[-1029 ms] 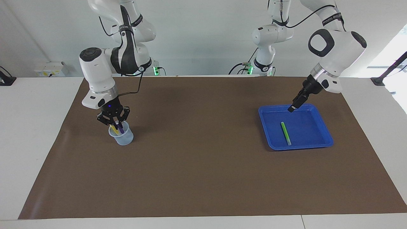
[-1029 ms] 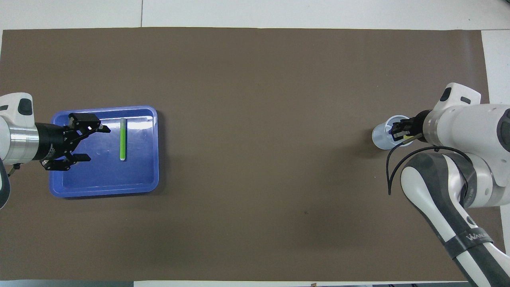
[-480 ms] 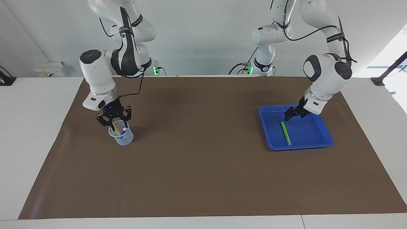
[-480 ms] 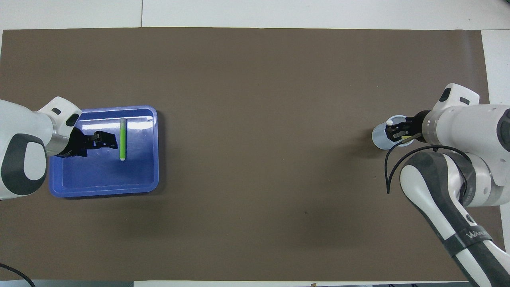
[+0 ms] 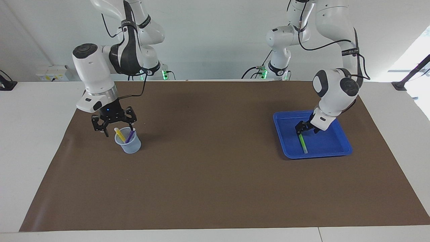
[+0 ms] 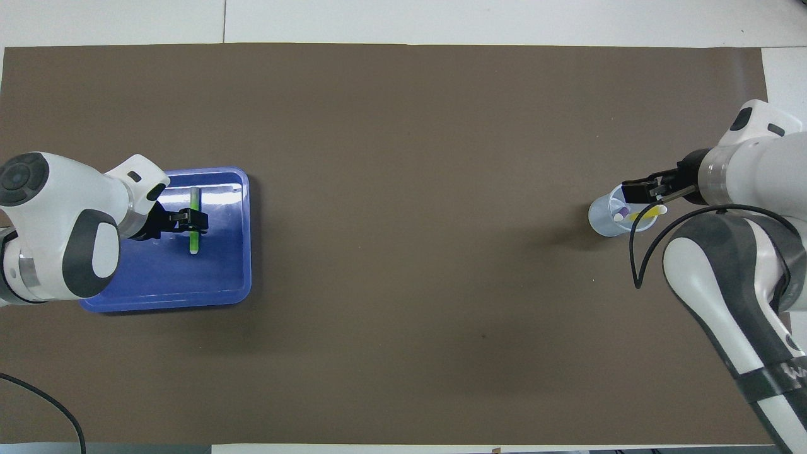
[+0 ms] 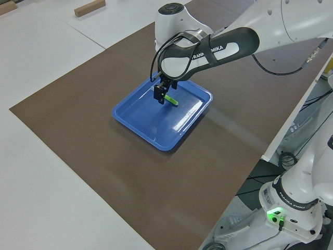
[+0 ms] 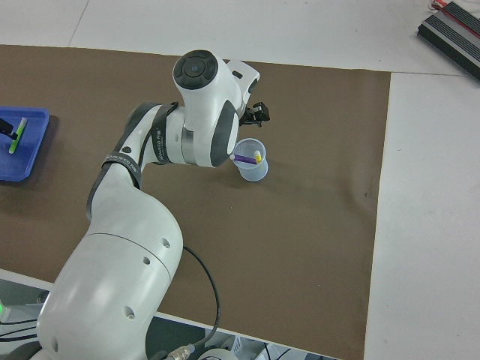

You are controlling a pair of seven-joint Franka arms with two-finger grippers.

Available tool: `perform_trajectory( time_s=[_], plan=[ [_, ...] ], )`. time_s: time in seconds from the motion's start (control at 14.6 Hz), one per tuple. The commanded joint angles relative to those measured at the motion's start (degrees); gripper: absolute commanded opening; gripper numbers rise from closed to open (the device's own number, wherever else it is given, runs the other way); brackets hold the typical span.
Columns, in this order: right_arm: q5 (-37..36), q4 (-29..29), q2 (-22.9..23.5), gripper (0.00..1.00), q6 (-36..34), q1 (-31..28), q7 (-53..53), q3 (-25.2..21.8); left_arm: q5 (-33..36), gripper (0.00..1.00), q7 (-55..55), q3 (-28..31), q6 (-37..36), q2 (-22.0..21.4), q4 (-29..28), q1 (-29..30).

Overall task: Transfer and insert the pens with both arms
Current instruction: 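Insert the purple pen into the cup and release with the right gripper, then grasp the green pen in the tray with the left gripper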

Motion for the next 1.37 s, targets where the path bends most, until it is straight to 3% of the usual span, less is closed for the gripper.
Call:
perform_trajectory(
  time_s=[0.0, 0.48, 0.82, 1.3],
  plan=[
    [-0.32, 6.49, 0.26, 1.0, -8.57, -0.22, 5.12, 0.1, 1.6, 0.91, -0.21, 0.47, 2.09, 1.32, 0.23, -0.93],
    [-1.99, 20.82, 2.11, 1.0, -26.95, -0.05, 16.3, 0.81, 3.62, 0.72, -0.38, 0.47, 2.36, 2.55, 0.32, -1.02],
    [-1.99, 22.07, 0.88, 1.0, -32.5, -1.01, 17.71, 1.86, 3.62, 0.6, -0.47, 0.47, 2.62, 2.72, 0.58, -0.93],
    [-2.08, 21.19, -0.61, 1.0, -34.35, -2.77, 22.98, 5.72, 3.62, 0.23, -0.47, 0.47, 2.71, 2.81, 0.94, -0.84]
  ],
)
